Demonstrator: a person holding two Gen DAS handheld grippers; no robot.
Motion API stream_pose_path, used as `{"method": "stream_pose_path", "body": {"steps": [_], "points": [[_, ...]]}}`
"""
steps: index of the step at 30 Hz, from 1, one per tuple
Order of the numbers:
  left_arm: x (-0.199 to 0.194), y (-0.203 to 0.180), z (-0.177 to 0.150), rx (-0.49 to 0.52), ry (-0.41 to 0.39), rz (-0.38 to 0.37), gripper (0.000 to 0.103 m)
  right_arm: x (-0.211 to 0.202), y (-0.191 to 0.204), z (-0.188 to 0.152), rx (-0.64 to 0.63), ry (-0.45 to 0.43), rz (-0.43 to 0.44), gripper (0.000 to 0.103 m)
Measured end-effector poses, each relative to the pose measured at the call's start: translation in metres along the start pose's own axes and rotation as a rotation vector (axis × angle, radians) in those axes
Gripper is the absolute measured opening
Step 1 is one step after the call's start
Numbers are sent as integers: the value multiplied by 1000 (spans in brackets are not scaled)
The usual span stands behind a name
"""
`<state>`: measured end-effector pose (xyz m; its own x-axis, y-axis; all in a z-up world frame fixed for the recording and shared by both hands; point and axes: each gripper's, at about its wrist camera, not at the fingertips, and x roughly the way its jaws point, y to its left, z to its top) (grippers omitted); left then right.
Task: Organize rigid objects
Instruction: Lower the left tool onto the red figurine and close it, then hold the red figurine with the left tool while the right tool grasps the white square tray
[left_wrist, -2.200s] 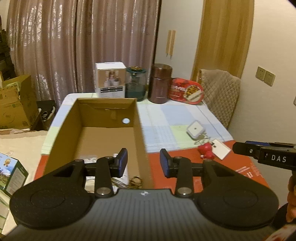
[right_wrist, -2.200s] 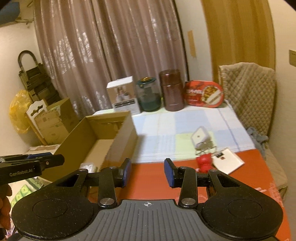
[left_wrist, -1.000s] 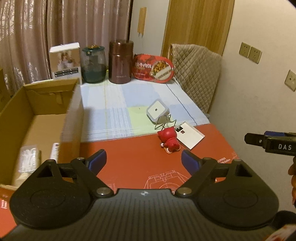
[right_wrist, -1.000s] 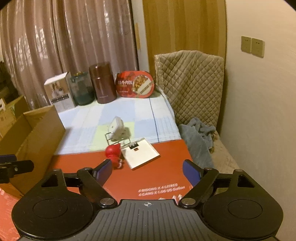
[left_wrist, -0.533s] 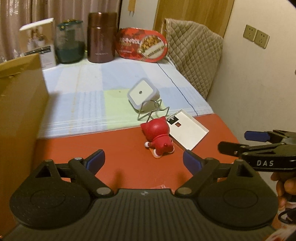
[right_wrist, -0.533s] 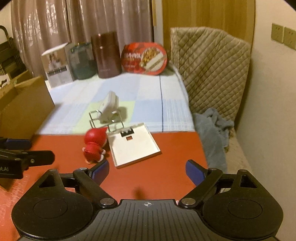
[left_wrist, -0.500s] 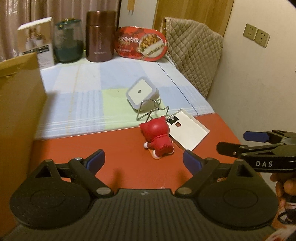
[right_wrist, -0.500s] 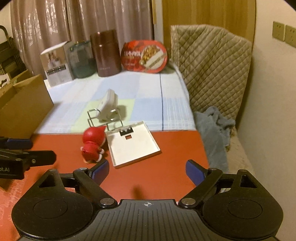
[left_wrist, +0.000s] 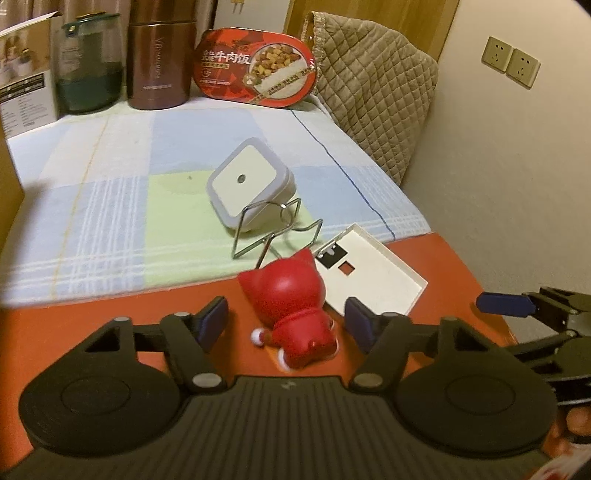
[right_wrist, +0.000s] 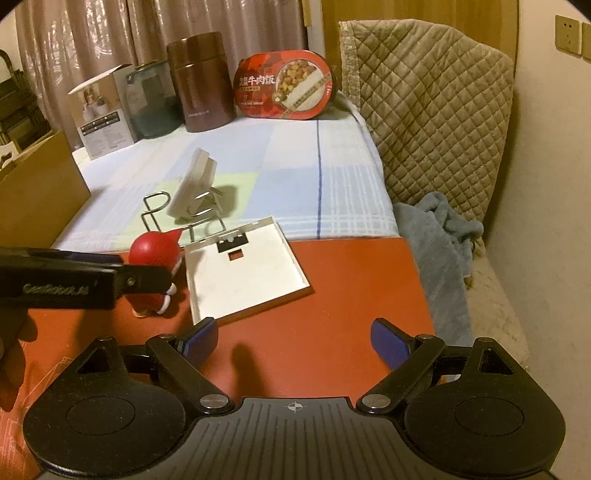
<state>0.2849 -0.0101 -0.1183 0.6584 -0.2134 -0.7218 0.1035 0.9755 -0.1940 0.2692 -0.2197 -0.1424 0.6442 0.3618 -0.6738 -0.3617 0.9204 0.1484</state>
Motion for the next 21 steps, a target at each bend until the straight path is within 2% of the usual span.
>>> {"method": "stream_pose_path", "body": {"steps": [2,6,14,16,18,21], "points": [[5,-1,2,17,10,-3,49,1,0,1,-3,-6,14,87],[1,-1,0,58,12,2,41,4,5,3,-26,-19,29,87],[-28,24,-19,85,13,65,40,20,22,9,-108,-33,80,87],[-33,31,-21,79,12,71,40,26,28,10,-135,-32,92,90],[-35,35,-22,72,9,74,40,34,32,12,-154,-29,106,96],[-37,36,-24,78,-3,76,41,45,37,12,-204,-29,71,99]]}}
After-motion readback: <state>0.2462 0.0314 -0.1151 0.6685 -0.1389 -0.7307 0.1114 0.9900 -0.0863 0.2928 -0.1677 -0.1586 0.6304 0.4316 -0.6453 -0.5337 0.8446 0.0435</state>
